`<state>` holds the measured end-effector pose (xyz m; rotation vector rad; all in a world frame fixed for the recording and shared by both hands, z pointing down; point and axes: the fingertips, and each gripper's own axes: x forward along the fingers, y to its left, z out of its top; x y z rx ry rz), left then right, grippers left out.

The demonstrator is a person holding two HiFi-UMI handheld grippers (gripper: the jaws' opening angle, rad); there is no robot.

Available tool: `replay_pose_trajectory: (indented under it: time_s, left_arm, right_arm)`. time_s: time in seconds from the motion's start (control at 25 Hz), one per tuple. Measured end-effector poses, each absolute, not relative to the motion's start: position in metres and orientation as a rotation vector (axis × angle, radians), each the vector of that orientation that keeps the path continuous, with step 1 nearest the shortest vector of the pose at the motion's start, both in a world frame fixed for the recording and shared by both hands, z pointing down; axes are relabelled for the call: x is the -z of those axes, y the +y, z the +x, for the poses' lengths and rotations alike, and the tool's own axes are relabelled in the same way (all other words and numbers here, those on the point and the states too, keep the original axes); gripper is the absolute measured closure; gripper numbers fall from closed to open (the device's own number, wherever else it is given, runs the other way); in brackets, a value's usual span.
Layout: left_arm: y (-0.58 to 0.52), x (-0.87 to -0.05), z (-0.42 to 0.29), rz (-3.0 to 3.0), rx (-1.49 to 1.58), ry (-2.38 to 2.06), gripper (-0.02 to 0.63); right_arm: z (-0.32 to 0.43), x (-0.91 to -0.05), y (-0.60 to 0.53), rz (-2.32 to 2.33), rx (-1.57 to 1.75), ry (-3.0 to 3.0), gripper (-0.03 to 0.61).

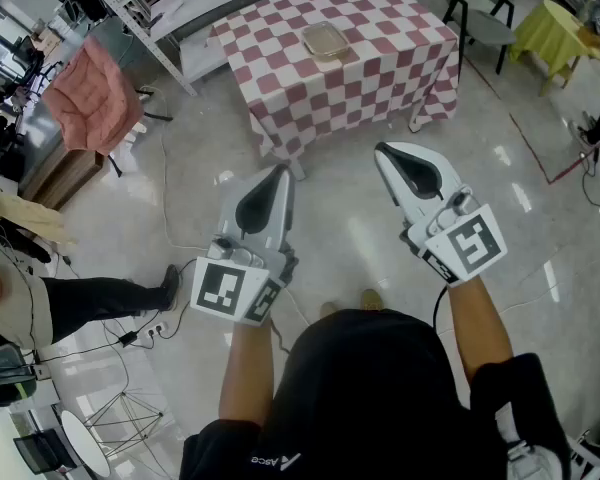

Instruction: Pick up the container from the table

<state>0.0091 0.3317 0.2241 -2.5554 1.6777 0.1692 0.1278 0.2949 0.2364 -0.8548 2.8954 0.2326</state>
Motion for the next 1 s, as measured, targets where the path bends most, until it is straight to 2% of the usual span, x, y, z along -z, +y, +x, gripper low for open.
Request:
replay_pose_trajectory:
  time_s: [0.64,1.0]
  left_arm:
    - [0.291,-0.235,0.035,-2.501,-0.162,1.783,0.603]
    - [0.251,-0.239,0.029,-2.482,-0.157,1.793,0.603]
  right_arm:
    - [0.161,-0.250,0.257,-0.859,-0.277,2.939,0.575]
    - [0.152,-0.270,0.206,-0.910,-0.255,2.958,0.575]
